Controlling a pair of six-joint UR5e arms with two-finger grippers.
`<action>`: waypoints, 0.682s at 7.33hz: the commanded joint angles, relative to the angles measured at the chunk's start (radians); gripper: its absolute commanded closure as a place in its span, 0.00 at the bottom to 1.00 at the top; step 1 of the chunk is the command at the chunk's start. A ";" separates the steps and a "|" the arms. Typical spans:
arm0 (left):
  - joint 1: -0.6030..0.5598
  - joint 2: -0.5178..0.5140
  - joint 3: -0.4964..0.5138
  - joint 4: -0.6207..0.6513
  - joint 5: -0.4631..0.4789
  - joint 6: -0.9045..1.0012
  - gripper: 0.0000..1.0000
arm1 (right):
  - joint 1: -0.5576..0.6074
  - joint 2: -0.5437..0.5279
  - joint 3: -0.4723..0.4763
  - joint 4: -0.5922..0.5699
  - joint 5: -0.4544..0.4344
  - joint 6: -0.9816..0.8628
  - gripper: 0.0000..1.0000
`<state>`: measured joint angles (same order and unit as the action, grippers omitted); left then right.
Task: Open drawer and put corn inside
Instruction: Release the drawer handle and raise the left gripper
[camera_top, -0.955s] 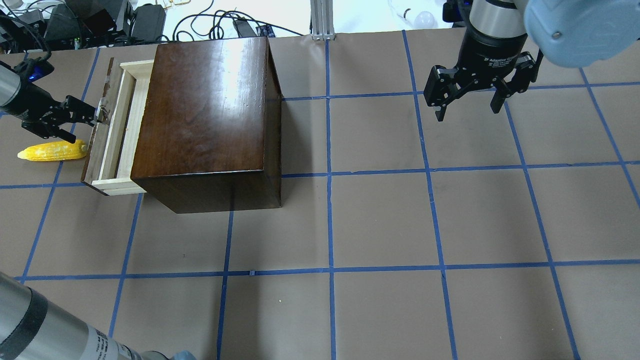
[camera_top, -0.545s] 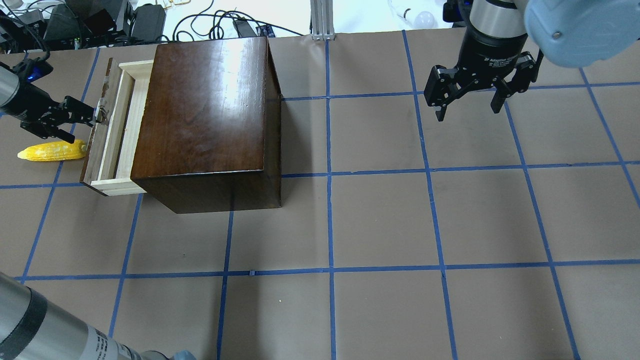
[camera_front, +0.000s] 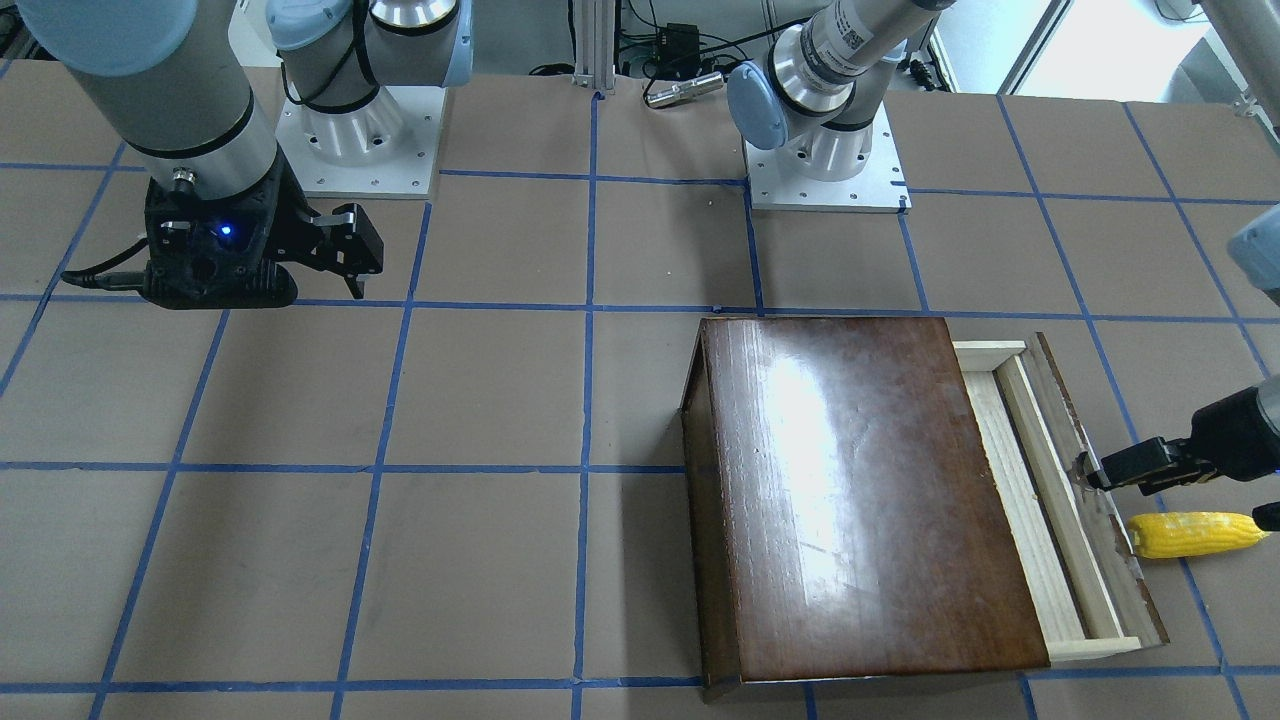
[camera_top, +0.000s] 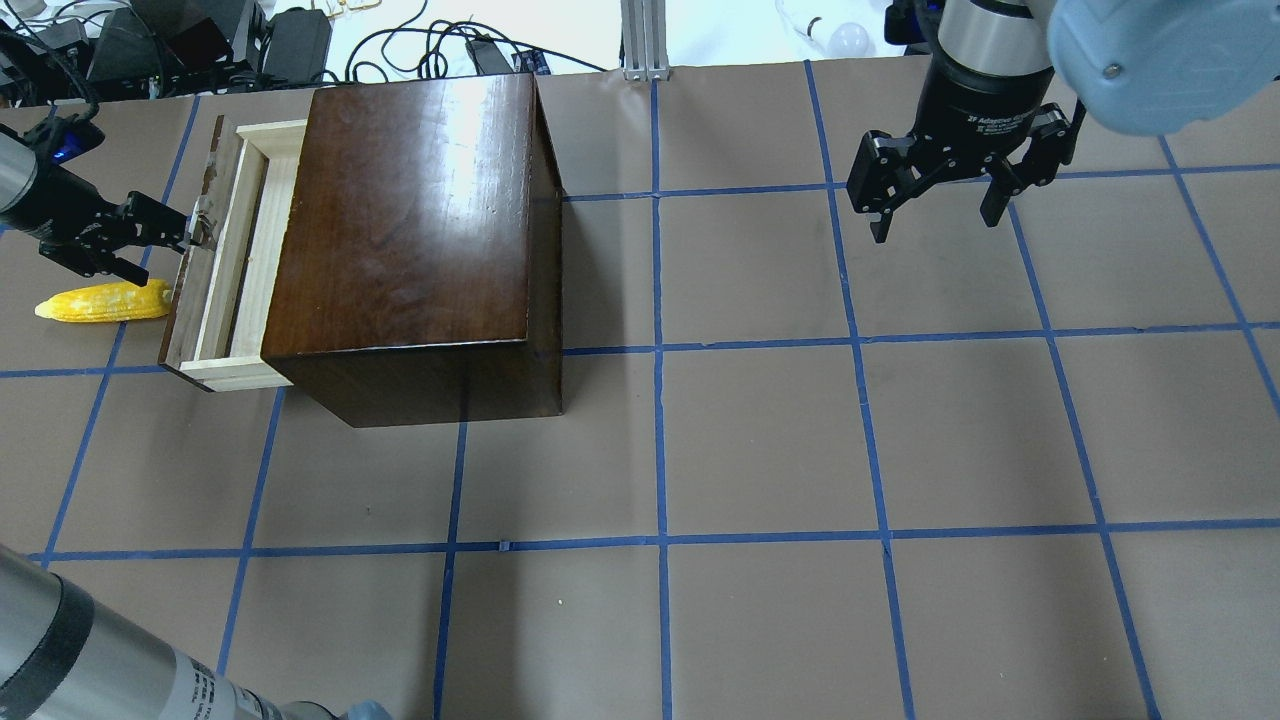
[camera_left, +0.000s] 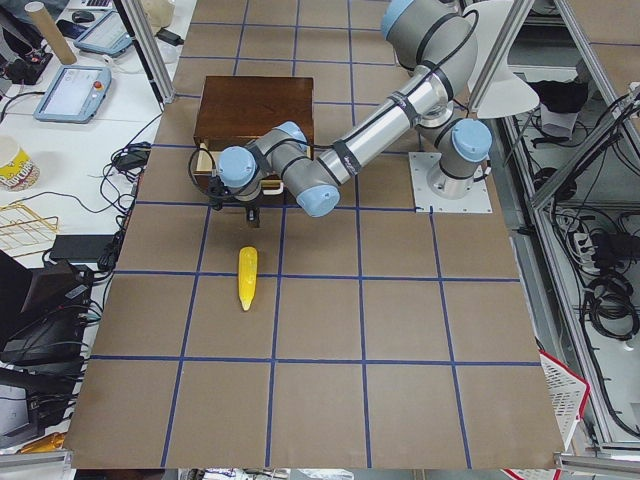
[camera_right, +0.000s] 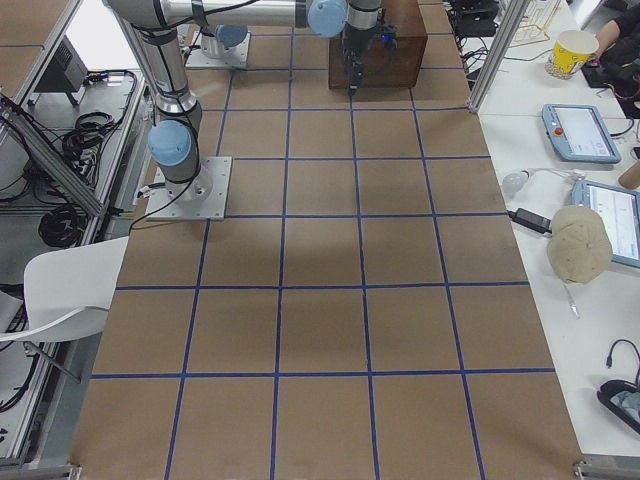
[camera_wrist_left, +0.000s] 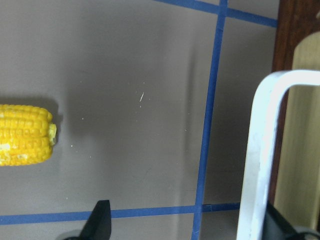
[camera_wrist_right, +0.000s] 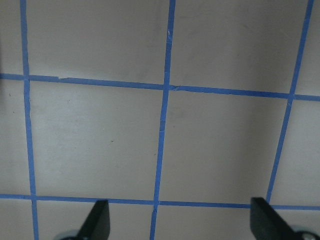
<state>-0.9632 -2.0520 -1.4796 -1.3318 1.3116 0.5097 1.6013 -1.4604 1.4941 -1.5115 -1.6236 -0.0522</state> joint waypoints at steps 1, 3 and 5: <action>0.000 0.001 0.001 0.002 0.035 0.001 0.00 | -0.001 0.000 0.000 0.001 0.001 0.000 0.00; 0.000 0.003 -0.001 0.000 0.037 0.000 0.00 | -0.001 0.000 0.000 0.001 0.001 0.000 0.00; -0.002 0.030 0.007 -0.007 0.040 0.000 0.00 | 0.000 0.000 0.000 0.001 0.001 0.000 0.00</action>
<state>-0.9639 -2.0385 -1.4774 -1.3339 1.3494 0.5093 1.6009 -1.4603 1.4941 -1.5110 -1.6230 -0.0522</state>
